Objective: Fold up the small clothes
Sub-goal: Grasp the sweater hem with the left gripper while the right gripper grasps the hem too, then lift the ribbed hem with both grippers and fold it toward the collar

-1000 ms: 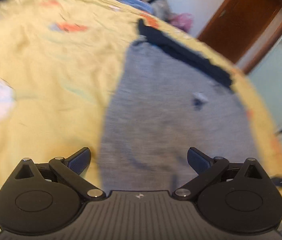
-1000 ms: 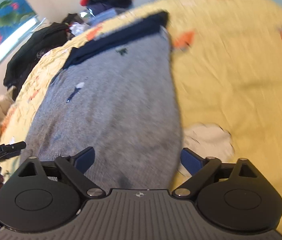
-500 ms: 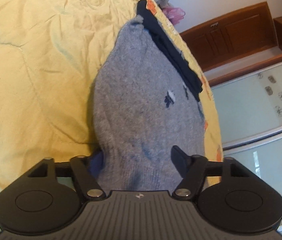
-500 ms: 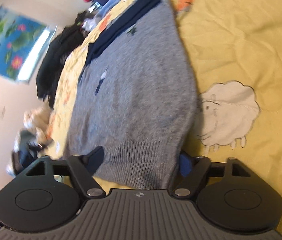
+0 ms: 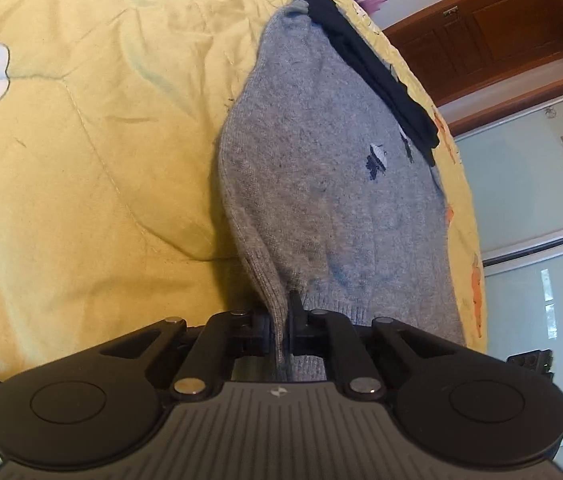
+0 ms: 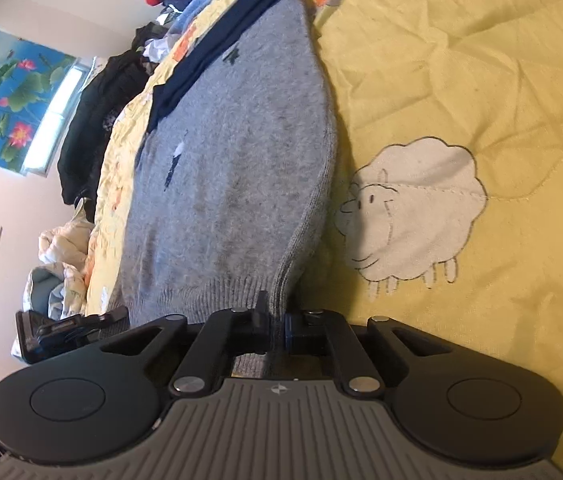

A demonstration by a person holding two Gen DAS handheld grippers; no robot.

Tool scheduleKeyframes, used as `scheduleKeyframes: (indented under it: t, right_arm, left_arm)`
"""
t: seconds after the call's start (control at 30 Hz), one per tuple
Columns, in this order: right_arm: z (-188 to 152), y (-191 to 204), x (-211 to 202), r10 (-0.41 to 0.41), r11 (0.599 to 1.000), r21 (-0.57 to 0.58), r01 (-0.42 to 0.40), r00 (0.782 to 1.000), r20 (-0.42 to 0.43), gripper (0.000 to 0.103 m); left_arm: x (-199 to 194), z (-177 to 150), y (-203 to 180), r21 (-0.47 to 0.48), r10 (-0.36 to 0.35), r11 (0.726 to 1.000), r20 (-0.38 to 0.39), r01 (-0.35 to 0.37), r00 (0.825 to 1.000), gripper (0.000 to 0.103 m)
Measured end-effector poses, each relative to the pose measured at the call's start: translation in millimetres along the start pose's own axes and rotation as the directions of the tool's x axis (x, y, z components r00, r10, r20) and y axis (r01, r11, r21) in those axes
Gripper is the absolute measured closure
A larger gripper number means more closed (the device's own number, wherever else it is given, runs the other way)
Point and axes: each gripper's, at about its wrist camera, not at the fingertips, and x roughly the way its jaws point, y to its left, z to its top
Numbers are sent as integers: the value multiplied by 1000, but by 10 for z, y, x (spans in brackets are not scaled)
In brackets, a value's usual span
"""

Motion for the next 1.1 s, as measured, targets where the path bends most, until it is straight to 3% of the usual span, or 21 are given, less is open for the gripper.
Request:
scheduleKeyframes:
  t: [0.1,0.3,0.47,0.6,0.73,0.87,0.97,1.1]
  right_arm:
    - [31,77,-44,44,999,-14,-44,999,26,88]
    - [355,378,-197,164,985,-67,-158,981,101,88]
    - [932,607,-290,282,957,-130,-259,936,210,88]
    - [1470,711,-276,327,941,-185,-284,904,274,88]
    - [2078,750,-140,339,936,-205,-285,887,315,88]
    - [2760,726,119,320,944,-194,-266,883,344,88]
    - [3274,645,409,257,964,-166,-209,894,366,88]
    - [3777,346,920,136,991,-44,-129,920,366,88]
  left_arm:
    - [-74,29,-171,93,39,995,23,-41,999,97]
    - [-391,419,-587,183,-74,982,142,48,987,97]
    - [-420,982,-873,244,-135,966,213,81,968,97]
    - [-277,1481,-1086,277,-141,959,268,64,953,97]
    - [-39,2027,-1257,279,-138,959,301,52,944,97]
    - [308,2579,-1455,318,-83,947,342,-32,936,97]
    - [680,2994,-1449,291,-19,952,366,-95,930,97]
    - [1208,3380,-1278,228,50,965,335,-133,941,97]
